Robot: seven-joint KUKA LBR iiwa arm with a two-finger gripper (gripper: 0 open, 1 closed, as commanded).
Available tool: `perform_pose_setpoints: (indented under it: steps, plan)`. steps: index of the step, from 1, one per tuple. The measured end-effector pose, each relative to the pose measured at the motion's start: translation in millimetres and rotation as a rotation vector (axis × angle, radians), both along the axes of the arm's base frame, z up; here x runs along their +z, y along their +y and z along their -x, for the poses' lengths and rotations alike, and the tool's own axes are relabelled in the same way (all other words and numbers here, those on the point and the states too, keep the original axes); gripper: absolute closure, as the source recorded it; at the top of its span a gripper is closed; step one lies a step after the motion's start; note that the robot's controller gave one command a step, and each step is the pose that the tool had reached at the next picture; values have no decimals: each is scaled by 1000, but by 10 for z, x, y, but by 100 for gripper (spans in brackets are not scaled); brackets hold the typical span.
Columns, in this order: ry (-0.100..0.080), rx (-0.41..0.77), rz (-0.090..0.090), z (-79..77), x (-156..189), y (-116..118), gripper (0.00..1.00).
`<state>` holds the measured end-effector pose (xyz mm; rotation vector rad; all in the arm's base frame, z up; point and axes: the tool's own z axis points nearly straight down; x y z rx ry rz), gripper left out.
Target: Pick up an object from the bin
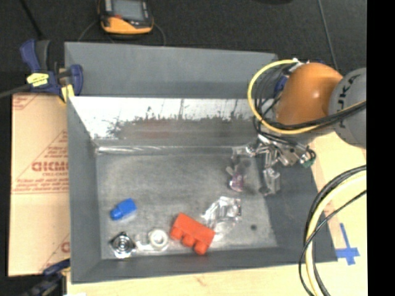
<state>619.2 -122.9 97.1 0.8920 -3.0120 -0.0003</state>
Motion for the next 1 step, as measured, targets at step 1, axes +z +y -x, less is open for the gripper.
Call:
perform_pose_setpoints:
  steps: [1]
  plan:
    - [-15,118,4,-167,-239,39,0]
